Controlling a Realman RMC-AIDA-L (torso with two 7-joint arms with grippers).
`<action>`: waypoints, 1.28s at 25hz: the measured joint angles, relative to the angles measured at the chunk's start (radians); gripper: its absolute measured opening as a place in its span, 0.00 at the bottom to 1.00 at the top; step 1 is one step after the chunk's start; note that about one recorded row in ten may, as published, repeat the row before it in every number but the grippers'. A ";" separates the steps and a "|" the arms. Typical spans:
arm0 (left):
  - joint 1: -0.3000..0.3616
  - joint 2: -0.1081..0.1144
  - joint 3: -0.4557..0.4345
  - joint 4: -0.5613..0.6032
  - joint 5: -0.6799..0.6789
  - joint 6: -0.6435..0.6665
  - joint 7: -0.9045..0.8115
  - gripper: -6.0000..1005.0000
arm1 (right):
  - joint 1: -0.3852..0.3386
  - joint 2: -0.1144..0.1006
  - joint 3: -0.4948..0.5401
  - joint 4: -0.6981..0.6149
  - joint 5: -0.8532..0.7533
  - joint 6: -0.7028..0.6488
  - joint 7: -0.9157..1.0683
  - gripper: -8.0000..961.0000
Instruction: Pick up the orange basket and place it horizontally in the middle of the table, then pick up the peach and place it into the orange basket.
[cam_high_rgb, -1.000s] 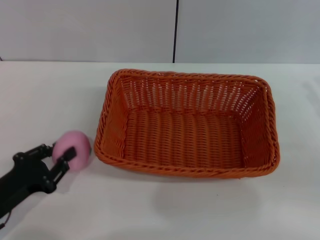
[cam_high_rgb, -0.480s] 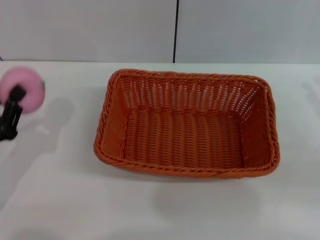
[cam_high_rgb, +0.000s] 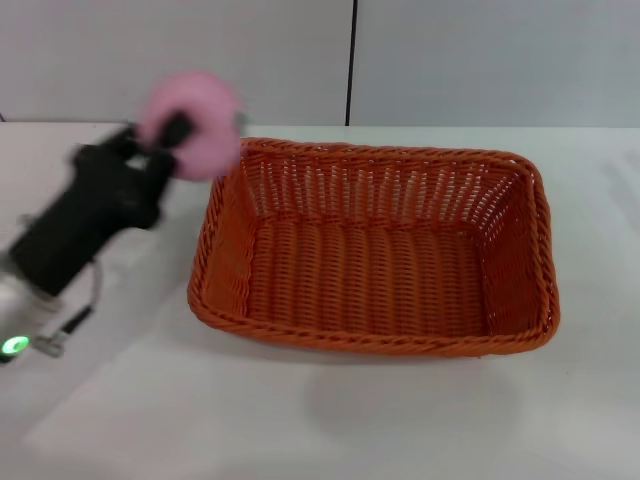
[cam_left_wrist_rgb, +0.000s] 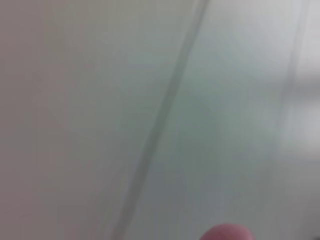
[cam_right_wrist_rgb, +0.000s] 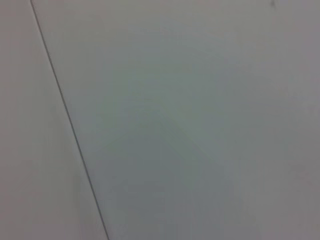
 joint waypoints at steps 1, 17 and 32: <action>-0.013 -0.001 0.034 -0.001 0.000 0.013 -0.007 0.16 | 0.000 0.000 0.000 0.000 0.000 0.000 0.000 0.46; -0.050 -0.003 0.112 -0.057 0.001 0.157 -0.028 0.64 | 0.015 -0.002 0.000 0.024 0.000 0.001 0.000 0.46; 0.021 0.002 -0.002 -0.042 -0.010 0.037 -0.018 0.83 | 0.017 0.000 0.000 0.024 0.000 0.002 -0.003 0.46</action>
